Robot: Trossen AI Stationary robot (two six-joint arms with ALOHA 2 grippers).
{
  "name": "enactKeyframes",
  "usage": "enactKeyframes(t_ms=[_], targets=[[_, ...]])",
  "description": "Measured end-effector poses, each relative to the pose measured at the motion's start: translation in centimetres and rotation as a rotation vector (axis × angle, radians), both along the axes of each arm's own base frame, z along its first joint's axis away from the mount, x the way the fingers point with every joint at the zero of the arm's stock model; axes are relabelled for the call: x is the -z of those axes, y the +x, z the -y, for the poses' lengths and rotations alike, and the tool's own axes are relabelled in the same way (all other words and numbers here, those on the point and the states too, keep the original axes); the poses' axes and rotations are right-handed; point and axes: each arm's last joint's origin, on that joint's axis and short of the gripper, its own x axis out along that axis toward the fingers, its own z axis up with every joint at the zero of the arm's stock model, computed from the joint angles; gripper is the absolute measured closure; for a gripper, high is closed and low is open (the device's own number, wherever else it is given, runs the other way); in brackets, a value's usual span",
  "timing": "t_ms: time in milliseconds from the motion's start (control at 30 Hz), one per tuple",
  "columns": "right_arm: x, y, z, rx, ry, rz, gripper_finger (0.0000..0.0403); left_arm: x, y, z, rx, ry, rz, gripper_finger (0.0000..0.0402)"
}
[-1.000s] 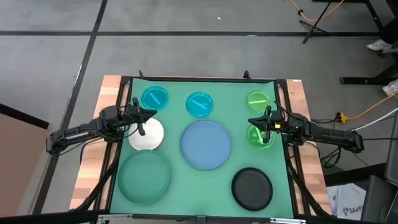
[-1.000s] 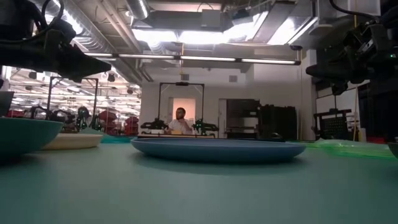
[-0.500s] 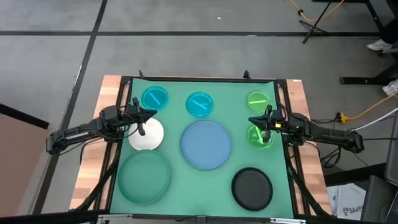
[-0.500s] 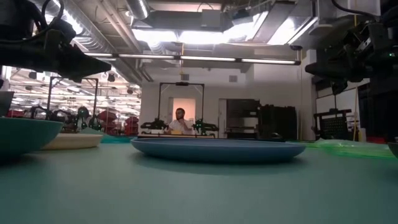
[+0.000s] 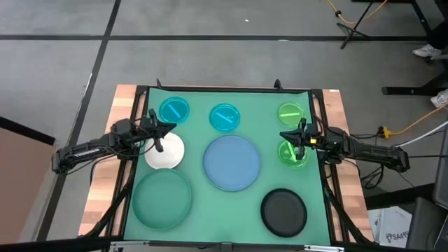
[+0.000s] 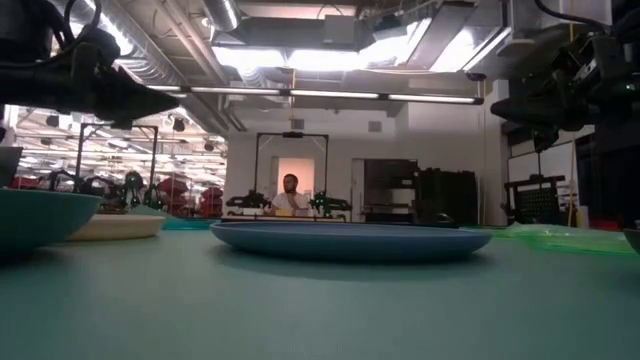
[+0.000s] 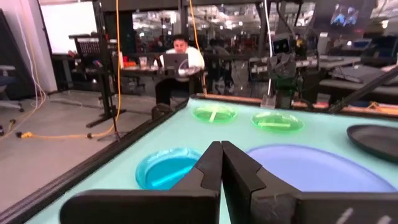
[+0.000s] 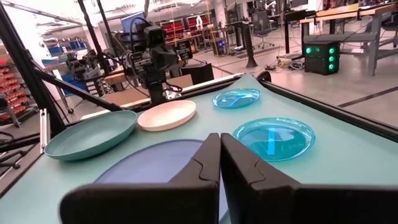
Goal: Stack plastic plates
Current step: Stack the green plate on top of the blue plate
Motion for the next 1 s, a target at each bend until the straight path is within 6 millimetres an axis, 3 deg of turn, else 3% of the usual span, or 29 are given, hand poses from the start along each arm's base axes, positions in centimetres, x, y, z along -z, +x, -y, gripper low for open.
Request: enactKeyframes(t_ms=[433, 767, 1000], targets=[[-1.4, 1.9, 0.2, -0.037, 0.01, 0.01, 0.0395, -0.9, -0.1, 0.0, 0.006, -0.034, 0.115, 0.0401], [-3.6, 5.8, 0.6, -0.111, -0.014, 0.009, 0.0395, -1.0, -0.1, 0.0, 0.015, -0.089, 0.148, 0.0401], [-5.8, 9.6, 0.6, -0.304, 0.018, 0.109, 0.0395, -1.0, -0.1, 0.0, 0.017, -0.089, 0.148, 0.0401]])
